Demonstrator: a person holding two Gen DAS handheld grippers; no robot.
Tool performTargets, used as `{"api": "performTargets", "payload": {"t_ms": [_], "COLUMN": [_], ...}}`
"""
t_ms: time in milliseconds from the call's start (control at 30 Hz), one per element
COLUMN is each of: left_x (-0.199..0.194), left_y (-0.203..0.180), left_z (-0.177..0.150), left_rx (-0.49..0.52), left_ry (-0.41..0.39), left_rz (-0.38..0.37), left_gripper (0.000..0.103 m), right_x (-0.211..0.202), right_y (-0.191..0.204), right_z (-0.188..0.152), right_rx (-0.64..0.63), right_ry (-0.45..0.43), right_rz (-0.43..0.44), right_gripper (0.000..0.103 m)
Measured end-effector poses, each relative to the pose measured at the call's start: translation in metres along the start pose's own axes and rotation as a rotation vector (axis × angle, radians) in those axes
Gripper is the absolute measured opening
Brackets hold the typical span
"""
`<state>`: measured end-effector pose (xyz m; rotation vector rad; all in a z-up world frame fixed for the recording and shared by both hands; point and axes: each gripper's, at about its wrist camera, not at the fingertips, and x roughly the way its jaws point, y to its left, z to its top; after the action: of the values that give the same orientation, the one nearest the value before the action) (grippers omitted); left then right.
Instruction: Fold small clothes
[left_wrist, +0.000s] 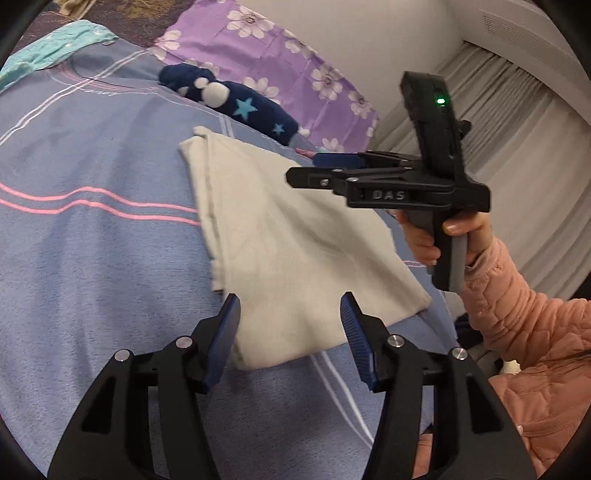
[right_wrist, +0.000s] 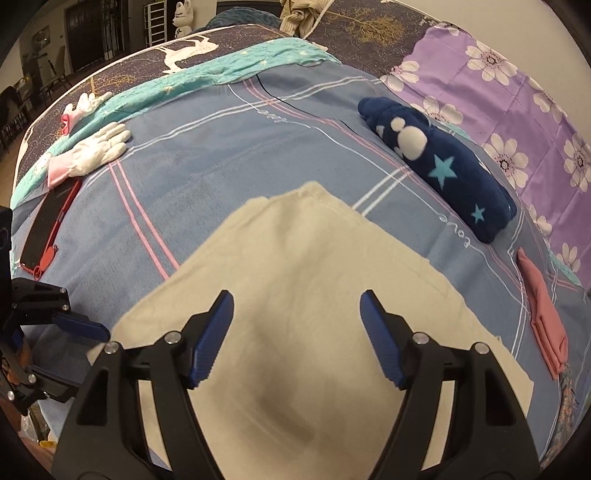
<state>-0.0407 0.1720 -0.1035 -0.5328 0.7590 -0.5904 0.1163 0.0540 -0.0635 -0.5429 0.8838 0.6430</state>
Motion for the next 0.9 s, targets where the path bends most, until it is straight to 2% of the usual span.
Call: {"api": "performTargets", "payload": {"t_ms": [100,200,367,467,567,667,800,900], "left_x": [0.010,0.011,-0.008,0.000,0.007,0.013,0.019,0.014], "left_y": [-0.012,-0.015,0.018,0.021,-0.002,-0.018,-0.014,-0.019], "left_z": [0.001,0.002,0.005,0.004,0.002,0.004,0.004,0.002], "left_rx": [0.038,0.052,-0.067,-0.082,0.004,0.050,0.024,0.039], "left_ry": [0.010,0.007,-0.064,-0.021,-0.005,-0.009,0.005,-0.004], "left_rz": [-0.064,0.017,0.146,0.112,0.042,0.009,0.006,0.022], "left_gripper": [0.056,0.056,0.056,0.056,0.056,0.056,0.056,0.056], "right_x": [-0.002,-0.007,-0.010,-0.008,-0.010,-0.014,-0.016,-0.013], "right_y": [-0.005,-0.006,0.007,0.014,0.021,0.027,0.036,0.051], "right_z": [-0.005,-0.005,-0.006,-0.006,-0.007,-0.007,-0.006,-0.006], "right_rx": [0.022,0.024,-0.028,-0.037,-0.052,-0.074,-0.082,-0.101], "right_ry": [0.009,0.002,-0.011,-0.005,-0.006,-0.010,-0.006,0.023], "right_rz": [0.000,0.002,0.013,0.028,0.044,0.044,0.080,0.145], "right_gripper": [0.072,0.072,0.075,0.075,0.075,0.075,0.075,0.074]}}
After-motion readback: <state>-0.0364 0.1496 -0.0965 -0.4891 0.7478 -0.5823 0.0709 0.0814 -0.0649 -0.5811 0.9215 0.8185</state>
